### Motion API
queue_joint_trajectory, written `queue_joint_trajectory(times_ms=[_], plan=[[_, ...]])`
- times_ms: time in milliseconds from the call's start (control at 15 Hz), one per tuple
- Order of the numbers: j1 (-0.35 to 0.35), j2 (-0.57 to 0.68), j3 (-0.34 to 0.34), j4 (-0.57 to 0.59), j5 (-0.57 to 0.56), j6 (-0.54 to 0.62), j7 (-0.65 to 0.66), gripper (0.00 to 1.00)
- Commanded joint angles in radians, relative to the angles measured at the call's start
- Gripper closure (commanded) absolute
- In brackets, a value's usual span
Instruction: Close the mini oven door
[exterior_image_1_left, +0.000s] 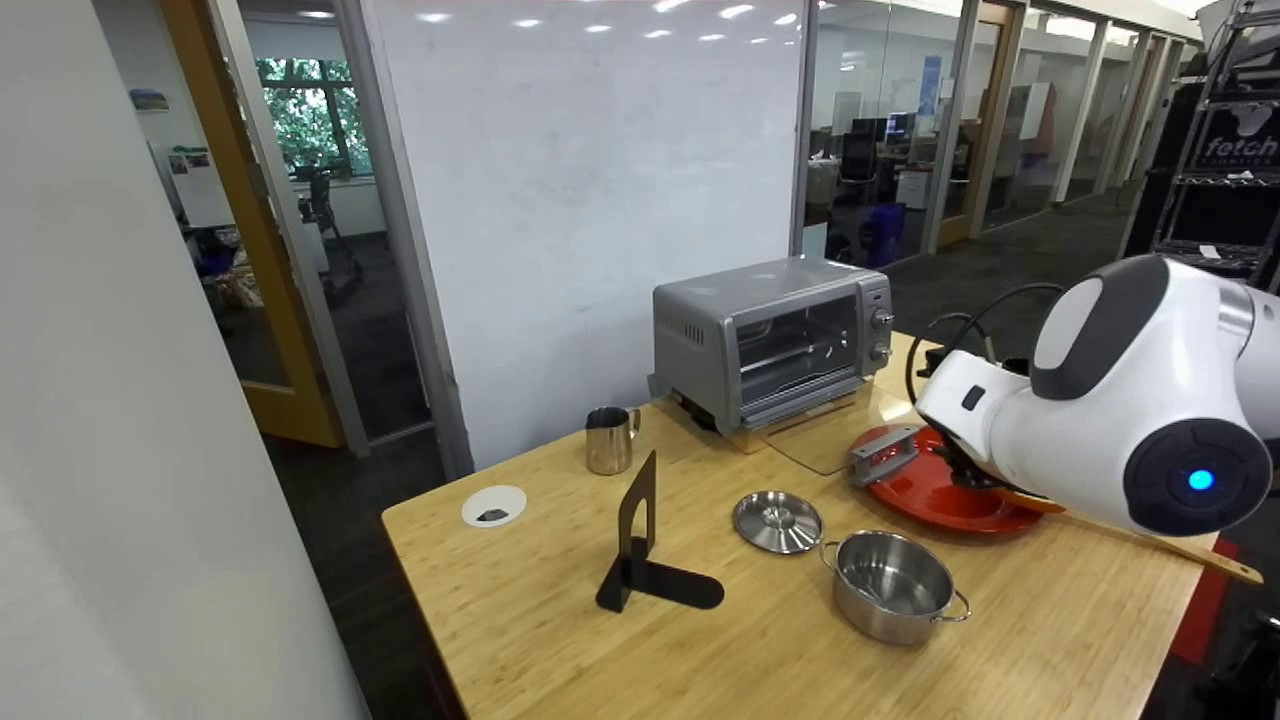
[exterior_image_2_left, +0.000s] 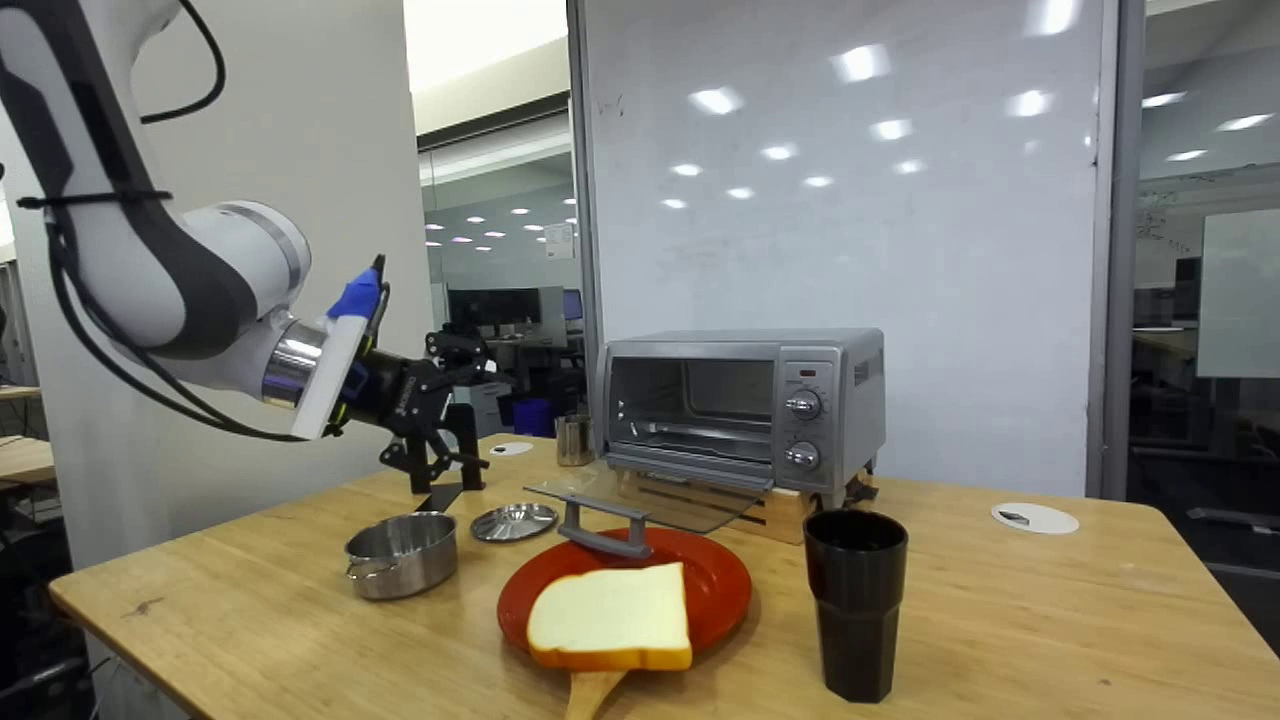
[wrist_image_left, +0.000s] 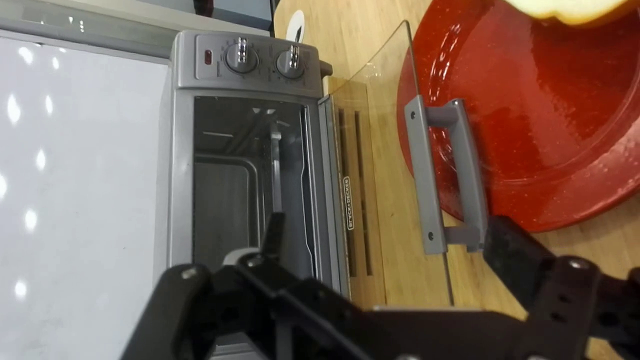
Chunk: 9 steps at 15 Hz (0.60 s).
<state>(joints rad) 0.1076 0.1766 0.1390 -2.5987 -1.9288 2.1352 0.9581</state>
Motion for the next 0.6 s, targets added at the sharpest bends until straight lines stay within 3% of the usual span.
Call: queue_joint_trajectory(times_ms=[0,533], plan=[[-0.036,0.094,-0.011,0.079,-0.094,0.059,0.033,0.0],[-0.09,0.256,-0.009,0.235,-0.155,0.09,0.028,0.0]])
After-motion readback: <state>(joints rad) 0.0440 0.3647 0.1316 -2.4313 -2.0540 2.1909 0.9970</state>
